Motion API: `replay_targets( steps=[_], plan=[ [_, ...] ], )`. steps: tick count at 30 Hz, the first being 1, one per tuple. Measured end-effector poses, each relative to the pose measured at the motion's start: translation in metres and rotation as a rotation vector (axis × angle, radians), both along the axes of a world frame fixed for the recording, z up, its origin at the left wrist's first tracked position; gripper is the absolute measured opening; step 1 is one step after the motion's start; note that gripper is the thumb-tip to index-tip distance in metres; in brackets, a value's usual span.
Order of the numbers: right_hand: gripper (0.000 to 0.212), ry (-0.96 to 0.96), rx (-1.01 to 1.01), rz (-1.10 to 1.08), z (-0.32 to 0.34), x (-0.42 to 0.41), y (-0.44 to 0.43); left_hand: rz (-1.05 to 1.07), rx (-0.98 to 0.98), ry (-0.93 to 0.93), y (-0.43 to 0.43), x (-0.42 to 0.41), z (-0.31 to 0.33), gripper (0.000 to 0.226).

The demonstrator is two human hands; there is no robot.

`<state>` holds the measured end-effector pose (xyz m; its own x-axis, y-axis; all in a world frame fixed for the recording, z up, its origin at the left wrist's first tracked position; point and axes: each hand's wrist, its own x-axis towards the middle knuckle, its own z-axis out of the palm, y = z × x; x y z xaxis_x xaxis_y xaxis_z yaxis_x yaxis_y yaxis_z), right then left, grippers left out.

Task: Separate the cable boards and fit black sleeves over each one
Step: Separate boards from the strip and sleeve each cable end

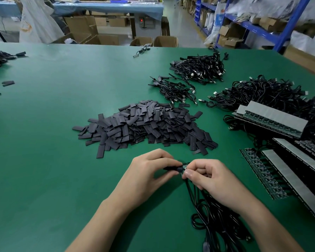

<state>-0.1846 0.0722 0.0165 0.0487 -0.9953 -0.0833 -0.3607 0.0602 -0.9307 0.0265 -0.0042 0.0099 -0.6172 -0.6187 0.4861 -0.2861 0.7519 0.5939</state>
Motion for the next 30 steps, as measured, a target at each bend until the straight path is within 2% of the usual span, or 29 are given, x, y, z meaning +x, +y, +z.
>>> replay_targets(
  steps=[6, 13, 18, 21, 24, 30],
  plan=[
    [0.019, -0.031, 0.007, 0.036, 0.0001, -0.0013, -0.0014, -0.008, 0.001, 0.021, 0.0008, 0.0001, 0.0004, 0.016],
    [0.030, -0.011, -0.021, 0.019, -0.0055, 0.0006, -0.0034, -0.053, -0.041, 0.017, 0.0017, -0.0015, 0.0008, 0.016],
    [0.035, -0.054, -0.033, -0.001, -0.0072, -0.0009, -0.0032, 0.126, -0.001, 0.160, 0.0023, -0.0036, 0.0019, 0.026],
    [0.025, -0.099, -0.029, -0.027, -0.0051, -0.0014, -0.0037, 0.224, 0.051, 0.268, 0.0009, -0.0021, 0.0026, 0.022],
    [0.022, -0.155, -0.012, -0.016, -0.0023, 0.0002, -0.0035, 0.238, 0.073, 0.281, 0.0021, -0.0012, 0.0033, 0.014],
    [0.022, -0.145, -0.011, -0.070, -0.0065, 0.0010, -0.0041, 0.234, 0.042, 0.270, 0.0037, -0.0019, 0.0028, 0.020]
  ],
)
